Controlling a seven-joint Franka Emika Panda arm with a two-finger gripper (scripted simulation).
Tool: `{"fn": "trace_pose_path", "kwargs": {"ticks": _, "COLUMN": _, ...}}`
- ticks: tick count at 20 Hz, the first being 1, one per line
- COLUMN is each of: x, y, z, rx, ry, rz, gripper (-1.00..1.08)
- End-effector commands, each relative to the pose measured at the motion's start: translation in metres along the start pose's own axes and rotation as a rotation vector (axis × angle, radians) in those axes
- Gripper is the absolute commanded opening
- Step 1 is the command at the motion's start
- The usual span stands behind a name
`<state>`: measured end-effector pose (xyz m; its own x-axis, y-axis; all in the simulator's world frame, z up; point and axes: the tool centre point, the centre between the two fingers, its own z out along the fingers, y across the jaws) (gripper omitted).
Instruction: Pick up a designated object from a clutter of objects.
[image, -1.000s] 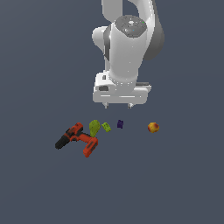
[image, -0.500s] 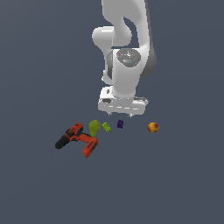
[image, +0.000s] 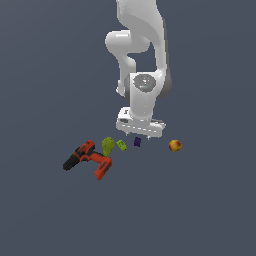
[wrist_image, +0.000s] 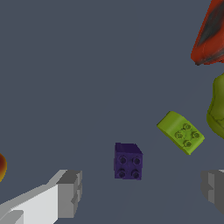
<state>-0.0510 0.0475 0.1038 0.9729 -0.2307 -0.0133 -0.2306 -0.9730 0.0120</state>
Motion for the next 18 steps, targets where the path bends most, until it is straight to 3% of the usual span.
{"fn": "trace_pose_path", "kwargs": {"ticks": 1, "x": -0.006, "y": 0.0, "z": 0.011, "rx": 0.005, "ry": 0.005, "rz": 0.024, "gripper": 1.0}}
{"fn": "trace_pose_path", "kwargs": {"ticks": 18, "x": -0.018, "y": 0.0, "z": 0.038, "rx": 0.012, "ry": 0.012, "rz": 0.064, "gripper": 1.0}}
